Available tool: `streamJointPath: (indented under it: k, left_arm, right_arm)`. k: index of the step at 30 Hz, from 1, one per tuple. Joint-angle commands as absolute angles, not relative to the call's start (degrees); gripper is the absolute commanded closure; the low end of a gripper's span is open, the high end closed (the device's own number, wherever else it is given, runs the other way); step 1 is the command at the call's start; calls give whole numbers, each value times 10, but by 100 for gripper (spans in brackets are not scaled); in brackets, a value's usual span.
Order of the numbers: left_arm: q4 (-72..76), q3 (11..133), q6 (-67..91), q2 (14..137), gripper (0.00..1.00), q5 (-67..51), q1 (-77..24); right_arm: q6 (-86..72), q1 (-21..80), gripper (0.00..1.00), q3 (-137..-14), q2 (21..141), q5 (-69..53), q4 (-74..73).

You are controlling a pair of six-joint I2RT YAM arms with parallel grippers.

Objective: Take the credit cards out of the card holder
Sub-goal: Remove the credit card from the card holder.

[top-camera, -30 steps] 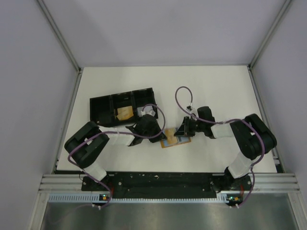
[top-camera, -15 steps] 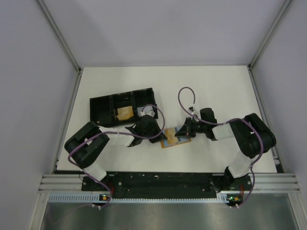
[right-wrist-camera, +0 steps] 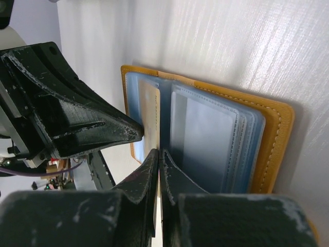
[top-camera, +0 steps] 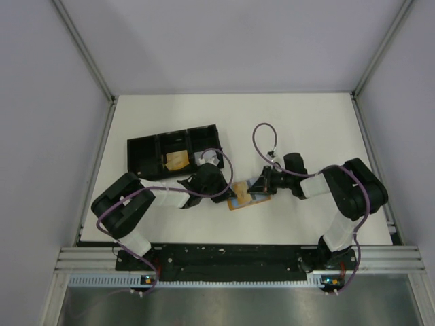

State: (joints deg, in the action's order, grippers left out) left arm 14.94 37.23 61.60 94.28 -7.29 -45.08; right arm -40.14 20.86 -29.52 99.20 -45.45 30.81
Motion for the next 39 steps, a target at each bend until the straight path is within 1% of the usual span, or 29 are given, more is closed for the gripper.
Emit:
streamJointPath:
  k: [1,9,15,19,21,22,27,30,31,32,33,39]
  left_arm:
    - [117,352,613,958,97,-68,-452]
    - [120,346,612,955,98,-68,-449]
    - [120,347,610,956,98,-70,-447]
    - [120,349,610,957,98,-71,-447]
    - [120,350,609,958,98,-72,-447]
    - [120,350,609,957,98,-73,-448]
    - [120,350,611,955,99,-73,-448]
    - [121,350,611,954,99,-70,-447]
    - [122,349,612,953,99,-70,-447]
    - [122,347,612,952,99,-69,-447]
    - [122,346,613,951,99,-69,-447]
    - [138,332,617,952,99,-77,-444]
  right_arm:
    - [-397,207,100,-296,993,-467,332]
    - [-333,195,100,-310,937,-391,223]
    - [-333,194,100,-308,936,-388,228]
    - [-345,195,100,-304,945,-417,257]
    - [-360,195,90,-299,954,-432,285]
    - [-365,196,87,-298,958,-439,292]
    - [-371,201,85,-301,973,-445,302]
    - [-371,203,86,-302,977,-444,303]
    - [-371,204,88,-303,978,-443,303]
    - [-371,204,92,-303,977,-441,300]
    - [-367,203,99,-304,975,-438,294]
    - [-329,186,100,-307,916,-372,201]
